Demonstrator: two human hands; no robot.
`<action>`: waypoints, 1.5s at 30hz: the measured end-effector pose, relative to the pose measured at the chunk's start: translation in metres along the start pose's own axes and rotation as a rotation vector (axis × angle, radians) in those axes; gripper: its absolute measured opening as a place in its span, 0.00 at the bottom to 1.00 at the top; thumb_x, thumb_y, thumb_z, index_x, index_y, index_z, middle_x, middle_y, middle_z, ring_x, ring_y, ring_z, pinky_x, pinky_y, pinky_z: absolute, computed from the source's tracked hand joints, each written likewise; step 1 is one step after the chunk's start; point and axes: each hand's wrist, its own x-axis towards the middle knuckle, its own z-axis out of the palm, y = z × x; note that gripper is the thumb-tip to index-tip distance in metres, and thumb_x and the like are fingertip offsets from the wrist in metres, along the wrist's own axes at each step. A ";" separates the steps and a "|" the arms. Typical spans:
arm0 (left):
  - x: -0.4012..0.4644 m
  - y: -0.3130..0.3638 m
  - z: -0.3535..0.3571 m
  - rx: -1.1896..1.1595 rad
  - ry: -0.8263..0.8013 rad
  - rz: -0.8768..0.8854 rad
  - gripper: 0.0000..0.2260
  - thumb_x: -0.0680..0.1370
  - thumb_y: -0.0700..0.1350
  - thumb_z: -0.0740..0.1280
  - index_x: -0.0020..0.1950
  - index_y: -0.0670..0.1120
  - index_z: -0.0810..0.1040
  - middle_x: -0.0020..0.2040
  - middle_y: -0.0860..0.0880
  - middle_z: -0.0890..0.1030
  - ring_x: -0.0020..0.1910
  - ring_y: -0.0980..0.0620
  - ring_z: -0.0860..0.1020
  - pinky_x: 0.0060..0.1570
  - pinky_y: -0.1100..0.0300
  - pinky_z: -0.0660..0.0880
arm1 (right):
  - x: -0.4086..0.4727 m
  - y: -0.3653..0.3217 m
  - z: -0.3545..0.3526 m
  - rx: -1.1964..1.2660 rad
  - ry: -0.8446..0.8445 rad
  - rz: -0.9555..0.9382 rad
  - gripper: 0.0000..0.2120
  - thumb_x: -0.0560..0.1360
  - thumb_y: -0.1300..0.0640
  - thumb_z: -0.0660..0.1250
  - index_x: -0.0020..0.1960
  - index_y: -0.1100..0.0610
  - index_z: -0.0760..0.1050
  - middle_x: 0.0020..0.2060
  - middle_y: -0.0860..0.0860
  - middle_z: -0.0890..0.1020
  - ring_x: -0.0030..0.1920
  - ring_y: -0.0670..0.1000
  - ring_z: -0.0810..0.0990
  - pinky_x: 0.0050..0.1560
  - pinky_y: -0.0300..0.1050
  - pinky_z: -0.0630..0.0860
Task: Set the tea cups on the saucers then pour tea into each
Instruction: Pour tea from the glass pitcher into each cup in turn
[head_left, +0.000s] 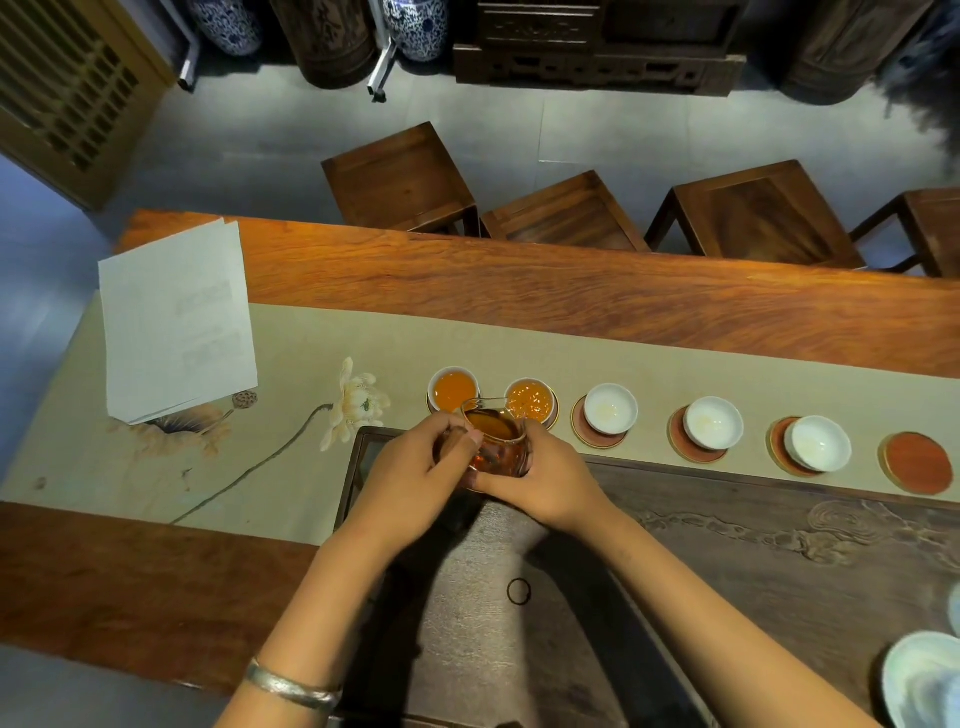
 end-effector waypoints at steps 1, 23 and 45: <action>-0.001 0.000 0.000 0.002 0.000 0.007 0.05 0.79 0.54 0.64 0.47 0.57 0.79 0.44 0.60 0.83 0.43 0.63 0.80 0.42 0.68 0.73 | -0.001 0.000 0.000 -0.006 0.001 -0.005 0.36 0.58 0.28 0.73 0.60 0.43 0.72 0.49 0.37 0.82 0.50 0.35 0.79 0.47 0.32 0.72; -0.025 0.045 0.046 -0.032 -0.025 0.115 0.03 0.78 0.53 0.65 0.47 0.59 0.78 0.43 0.58 0.83 0.43 0.60 0.79 0.42 0.66 0.73 | -0.047 0.005 -0.057 -0.038 0.109 -0.120 0.25 0.57 0.26 0.72 0.50 0.24 0.67 0.46 0.21 0.76 0.48 0.27 0.76 0.41 0.26 0.71; -0.009 0.053 0.087 0.041 -0.043 0.050 0.06 0.80 0.53 0.63 0.50 0.57 0.79 0.44 0.58 0.83 0.44 0.62 0.79 0.44 0.64 0.75 | -0.044 0.045 -0.084 -0.013 0.013 -0.064 0.23 0.58 0.26 0.72 0.51 0.27 0.70 0.45 0.28 0.81 0.48 0.29 0.78 0.42 0.26 0.72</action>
